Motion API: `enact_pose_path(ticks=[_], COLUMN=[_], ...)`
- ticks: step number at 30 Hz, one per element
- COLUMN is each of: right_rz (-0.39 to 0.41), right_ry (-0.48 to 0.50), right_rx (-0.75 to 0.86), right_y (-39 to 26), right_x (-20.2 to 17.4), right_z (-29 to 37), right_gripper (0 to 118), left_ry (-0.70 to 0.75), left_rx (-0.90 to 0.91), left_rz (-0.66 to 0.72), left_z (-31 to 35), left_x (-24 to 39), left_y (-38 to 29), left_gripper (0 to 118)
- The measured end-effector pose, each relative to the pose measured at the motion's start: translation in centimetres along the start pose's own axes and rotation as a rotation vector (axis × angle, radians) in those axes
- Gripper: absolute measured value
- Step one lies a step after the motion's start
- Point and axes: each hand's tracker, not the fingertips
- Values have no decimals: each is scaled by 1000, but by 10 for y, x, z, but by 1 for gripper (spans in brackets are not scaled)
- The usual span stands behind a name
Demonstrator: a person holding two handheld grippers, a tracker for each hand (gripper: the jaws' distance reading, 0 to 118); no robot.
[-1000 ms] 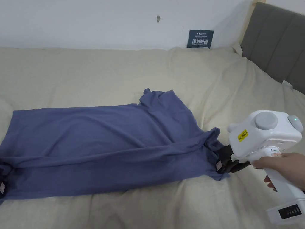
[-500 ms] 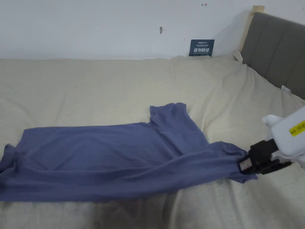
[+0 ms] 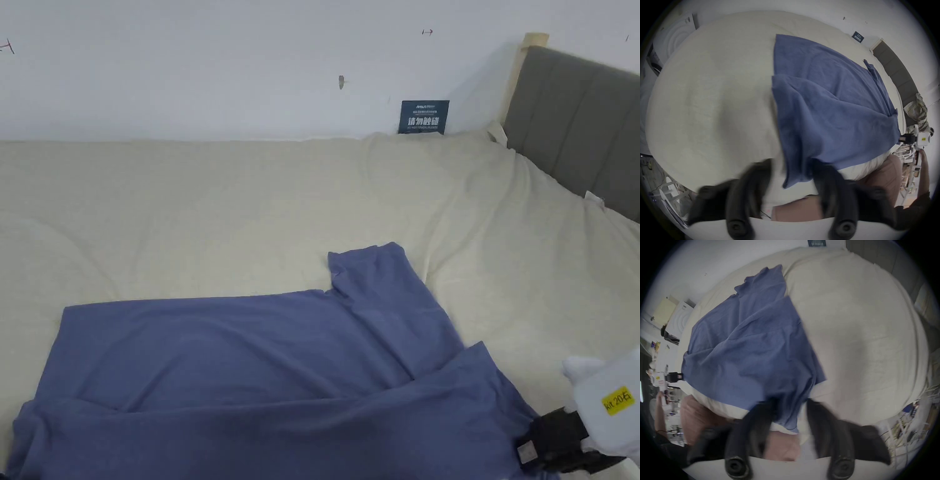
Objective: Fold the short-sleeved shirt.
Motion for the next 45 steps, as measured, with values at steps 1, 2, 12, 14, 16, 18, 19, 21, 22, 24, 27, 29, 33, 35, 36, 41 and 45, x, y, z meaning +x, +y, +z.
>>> enact_pose_path(ticks=[1, 2, 12, 14, 16, 18, 19, 21, 22, 24, 27, 29, 33, 35, 36, 41, 45], right_rz=[13, 27, 4, 65, 103, 142, 140, 154, 157, 168, 195, 215, 219, 198, 189, 158, 138], right_ry=[-53, -89, 167, 183, 164, 162, 166, 189, 191, 195, 190, 191, 204, 231, 250, 246, 240], right_rx=[10, 32, 550, 637, 690, 705, 710, 701, 697, 700, 691, 681, 641, 609, 593, 525, 470], right_y=[-1, -3, -32, -44, -54, -57, -59, -54, -49, -41, -27, -20, -6, 1, 5, 18, 25], right_x=[0, -1, -66, -94, -110, -124, -128, -132, -136, -139, -143, -146, -152, -151, -149, -146, -145], right_z=[7, 15, 109, 109, 101, 100, 100, 102, 106, 107, 106, 98, 81, 72, 65, 40, 23], right_gripper=[97, 97, 81, 0, 0, 0, 0, 0, 0, 0, 0, 0, 0, 0, 0, 0, 0], left_ry=[19, 26, -169, -206, -176, -195, -191, -177, -177, -183, -124, -195, -29, 35, 27, 9, 83], left_rx=[12, 30, 405, 467, 502, 525, 542, 580, 594, 589, 519, 372, 120, 66, 50, 43, -31], left_rz=[-11, -10, 38, -25, -69, -59, -57, -64, -62, -66, 50, 26, -81, -103, -74, -14, 15], left_z=[5, 12, 100, 104, 105, 105, 107, 114, 120, 133, 140, 123, 53, 21, 5, -47, -73], left_x=[-5, -9, 54, 69, 98, 105, 110, 115, 116, 116, 112, 106, 91, 81, 73, 44, 33], left_y=[-1, -1, -30, -41, -61, -67, -67, -60, -51, -14, 62, 119, 220, 244, 254, 282, 284], left_gripper=[117, 117, 104, 20, 0, 0, 0, 0, 0, 0, 0, 0, 0, 5, 5, 114, 114])
